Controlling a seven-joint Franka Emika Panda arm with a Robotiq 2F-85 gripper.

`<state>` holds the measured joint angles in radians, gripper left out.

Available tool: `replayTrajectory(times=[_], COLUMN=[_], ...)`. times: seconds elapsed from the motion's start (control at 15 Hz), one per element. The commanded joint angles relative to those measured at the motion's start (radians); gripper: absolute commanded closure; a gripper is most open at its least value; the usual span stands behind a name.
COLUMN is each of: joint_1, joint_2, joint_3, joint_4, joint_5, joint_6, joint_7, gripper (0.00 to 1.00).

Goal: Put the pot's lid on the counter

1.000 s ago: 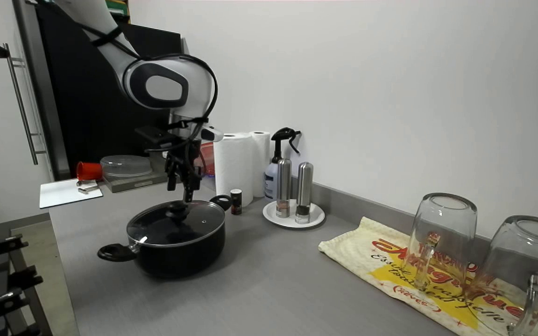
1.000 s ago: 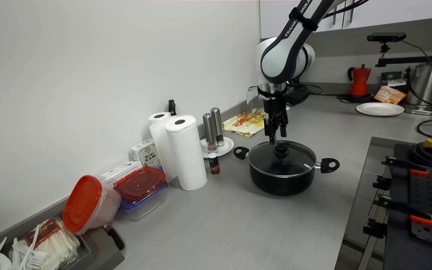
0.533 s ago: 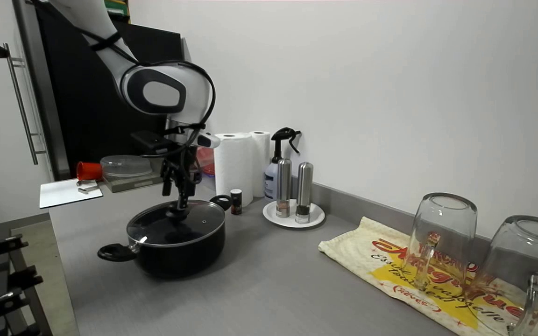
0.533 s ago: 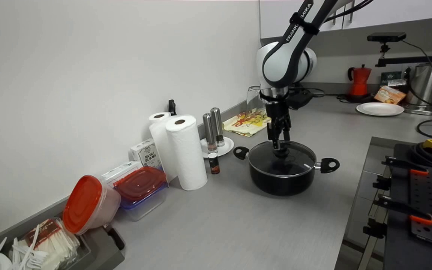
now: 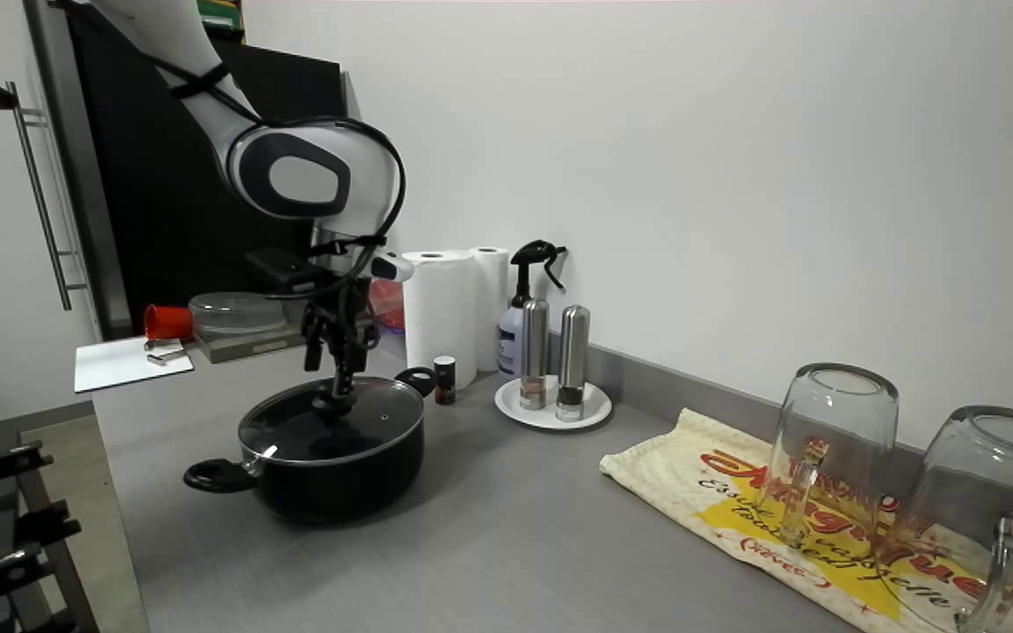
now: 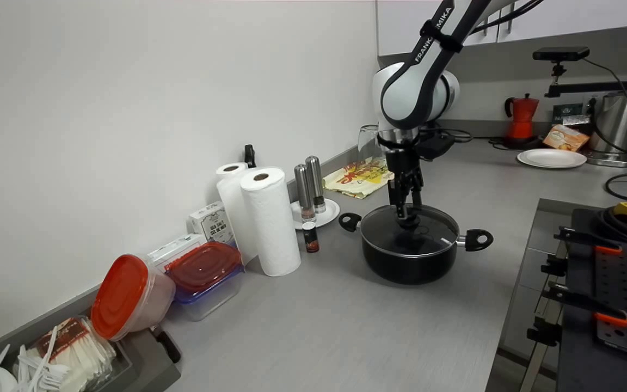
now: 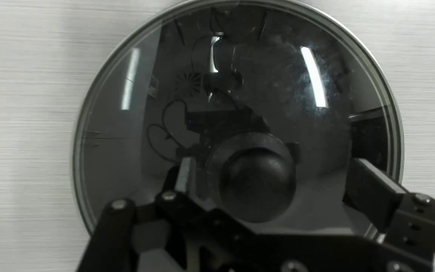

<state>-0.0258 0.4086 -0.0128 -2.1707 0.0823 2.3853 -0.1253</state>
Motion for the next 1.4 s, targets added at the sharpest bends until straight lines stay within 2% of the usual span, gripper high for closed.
replayTrajectory(times=[0.0, 0.6, 1.07, 1.13, 1.2, 1.33], joint_1=[-0.013, -0.008, -0.012, -0.013, -0.014, -0.016], joint_2=[0.021, 0.013, 0.028, 0.028, 0.029, 0.029], joint_3=[0.015, -0.003, 0.001, 0.001, 0.002, 0.003], joint_4=[0.009, 0.011, 0.016, 0.016, 0.016, 0.015], joint_5=[0.008, -0.014, -0.008, -0.007, -0.006, -0.001], joint_6=[0.008, 0.088, 0.091, 0.092, 0.091, 0.093], joint_7=[0.005, 0.045, 0.041, 0.040, 0.039, 0.037], gripper=[0.00, 0.00, 0.00, 0.17, 0.27, 0.40])
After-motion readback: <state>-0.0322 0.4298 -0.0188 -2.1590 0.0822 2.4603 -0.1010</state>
